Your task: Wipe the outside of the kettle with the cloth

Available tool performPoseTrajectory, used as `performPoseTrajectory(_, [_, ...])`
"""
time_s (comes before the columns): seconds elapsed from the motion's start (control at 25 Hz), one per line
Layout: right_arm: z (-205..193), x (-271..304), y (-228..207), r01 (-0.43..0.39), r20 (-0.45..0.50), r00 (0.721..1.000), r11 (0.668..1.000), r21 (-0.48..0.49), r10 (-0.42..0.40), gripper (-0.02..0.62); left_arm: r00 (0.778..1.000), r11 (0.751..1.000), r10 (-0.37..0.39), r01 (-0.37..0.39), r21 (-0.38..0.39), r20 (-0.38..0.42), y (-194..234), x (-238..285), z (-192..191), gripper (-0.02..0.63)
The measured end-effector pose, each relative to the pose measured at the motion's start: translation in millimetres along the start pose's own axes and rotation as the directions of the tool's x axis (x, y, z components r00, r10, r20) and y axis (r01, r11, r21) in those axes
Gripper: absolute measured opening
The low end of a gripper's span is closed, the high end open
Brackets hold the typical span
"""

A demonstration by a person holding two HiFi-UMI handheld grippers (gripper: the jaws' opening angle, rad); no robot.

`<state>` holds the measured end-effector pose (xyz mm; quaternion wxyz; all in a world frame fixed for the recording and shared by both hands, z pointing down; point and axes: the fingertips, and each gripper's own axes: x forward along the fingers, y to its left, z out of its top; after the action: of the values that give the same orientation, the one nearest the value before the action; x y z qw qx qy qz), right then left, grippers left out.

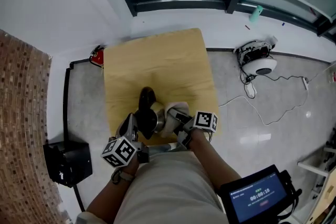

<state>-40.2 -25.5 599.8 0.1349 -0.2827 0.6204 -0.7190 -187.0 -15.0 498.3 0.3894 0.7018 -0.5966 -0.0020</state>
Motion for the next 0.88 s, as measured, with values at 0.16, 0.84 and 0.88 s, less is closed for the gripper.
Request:
performPoseTrajectory(0.16, [26, 36, 12, -0.025, 0.001, 1.0, 0.997, -0.068, 0.025, 0.109, 1.0, 0.976, 0.011, -0.009, -0.218, 0.009, 11, -4, -5, -0.011])
performPoseTrajectory(0.84, [-6, 38, 26, 0.042, -0.124, 0.986, 0.888, -0.458, -0.111, 0.109, 0.978, 0.575, -0.032, 0.185, 0.797, -0.205, -67, 4, -14, -0.003])
performPoseTrajectory(0.88, [-10, 33, 57, -0.069, -0.122, 0.992, 0.891, -0.448, 0.015, 0.109, 0.983, 0.566, -0.036, 0.171, 0.806, -0.183, -68, 4, -13, -0.003])
